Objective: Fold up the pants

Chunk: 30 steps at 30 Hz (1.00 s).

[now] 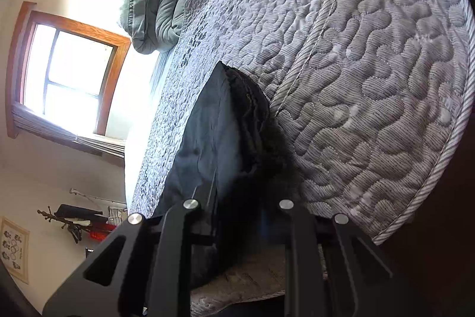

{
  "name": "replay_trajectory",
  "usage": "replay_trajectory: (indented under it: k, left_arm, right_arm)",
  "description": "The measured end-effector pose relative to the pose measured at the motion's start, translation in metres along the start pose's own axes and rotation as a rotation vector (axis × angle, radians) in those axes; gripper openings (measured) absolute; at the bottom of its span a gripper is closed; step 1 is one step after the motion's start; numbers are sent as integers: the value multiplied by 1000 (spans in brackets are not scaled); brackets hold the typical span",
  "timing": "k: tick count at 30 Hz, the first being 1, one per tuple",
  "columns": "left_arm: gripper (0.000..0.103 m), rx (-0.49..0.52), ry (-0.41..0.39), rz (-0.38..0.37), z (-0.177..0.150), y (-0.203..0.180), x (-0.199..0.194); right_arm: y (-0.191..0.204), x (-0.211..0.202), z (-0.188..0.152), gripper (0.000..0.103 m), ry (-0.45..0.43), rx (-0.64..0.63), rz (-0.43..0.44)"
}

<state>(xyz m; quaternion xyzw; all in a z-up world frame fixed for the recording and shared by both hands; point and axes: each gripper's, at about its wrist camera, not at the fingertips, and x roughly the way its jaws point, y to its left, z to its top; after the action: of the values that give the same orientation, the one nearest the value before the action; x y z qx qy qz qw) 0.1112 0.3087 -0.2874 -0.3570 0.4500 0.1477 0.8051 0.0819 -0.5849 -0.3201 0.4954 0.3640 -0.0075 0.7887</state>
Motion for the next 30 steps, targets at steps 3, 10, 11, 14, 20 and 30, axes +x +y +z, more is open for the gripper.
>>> replay_trajectory:
  k: [3,10,11,14,20,30]
  left_arm:
    - [95,-4,-7,-5,-1,5,-2]
    - [95,-2,-49,-5,-7,7,-6]
    - [95,-2,-54,-4,-8,7,-7]
    - [95,4,-70,-3,-10,7,-8]
    - [95,2,-95,-6,-14,8,-9]
    - [95,-31,-110,-45,-17,16,-13]
  right_arm:
    - [7,-2,0,18,-6,-7,-17]
    - [29,-6,2,17,-15,-38,-49]
    - [34,-8,2,16,-17,-49,-51]
    - [46,-12,2,16,-22,-76,-59]
    - [68,-17,-1,16,-34,-131,-82]
    - [110,-28,-13,16,-63,-225,-116]
